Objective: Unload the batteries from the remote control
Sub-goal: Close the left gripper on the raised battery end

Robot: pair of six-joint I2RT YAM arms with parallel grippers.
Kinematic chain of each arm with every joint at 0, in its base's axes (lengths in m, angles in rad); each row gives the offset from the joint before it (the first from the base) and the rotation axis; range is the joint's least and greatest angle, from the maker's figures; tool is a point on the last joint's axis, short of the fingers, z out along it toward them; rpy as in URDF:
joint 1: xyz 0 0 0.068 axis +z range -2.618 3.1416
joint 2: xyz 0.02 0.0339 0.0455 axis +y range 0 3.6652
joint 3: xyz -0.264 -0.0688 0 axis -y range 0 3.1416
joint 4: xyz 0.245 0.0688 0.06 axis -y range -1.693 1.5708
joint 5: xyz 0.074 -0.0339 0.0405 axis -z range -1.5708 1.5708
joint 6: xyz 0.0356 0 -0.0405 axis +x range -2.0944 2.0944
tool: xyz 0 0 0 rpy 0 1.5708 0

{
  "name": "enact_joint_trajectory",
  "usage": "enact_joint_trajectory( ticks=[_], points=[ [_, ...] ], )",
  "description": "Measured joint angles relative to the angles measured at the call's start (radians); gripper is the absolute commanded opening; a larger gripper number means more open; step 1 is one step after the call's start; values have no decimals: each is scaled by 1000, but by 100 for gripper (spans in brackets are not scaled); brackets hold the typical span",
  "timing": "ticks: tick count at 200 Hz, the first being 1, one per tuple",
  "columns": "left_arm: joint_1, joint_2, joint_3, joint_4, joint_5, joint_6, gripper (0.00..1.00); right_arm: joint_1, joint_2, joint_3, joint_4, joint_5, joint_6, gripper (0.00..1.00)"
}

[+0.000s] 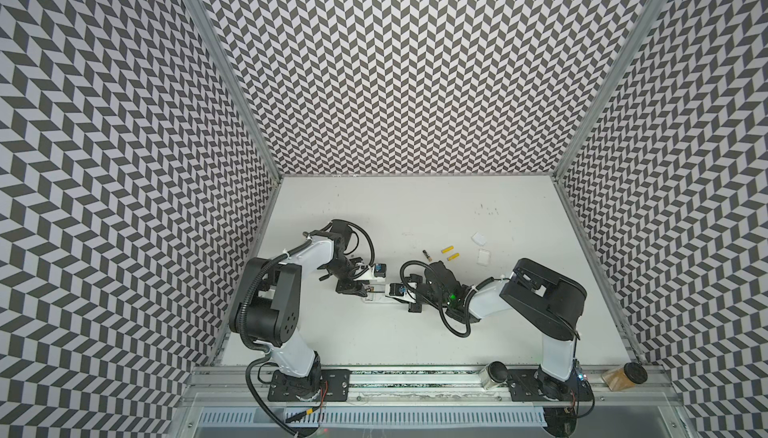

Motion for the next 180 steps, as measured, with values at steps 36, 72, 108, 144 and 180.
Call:
enact_joint_trajectory(
  ticks=[36,72,108,144,180],
  points=[
    [0,0,0,16,-8,-6,28,-4,0,0,0,0,0,0],
    [0,0,0,26,-21,-13,21,-5,0,0,-1,0,0,0],
    [0,0,3,29,-34,-31,13,-5,0,1,-3,0,0,0],
    [0,0,10,28,-37,-36,10,-5,0,1,-3,0,0,0],
    [0,0,28,18,-42,-43,7,-5,-12,-1,-15,4,-3,0]
  ],
)
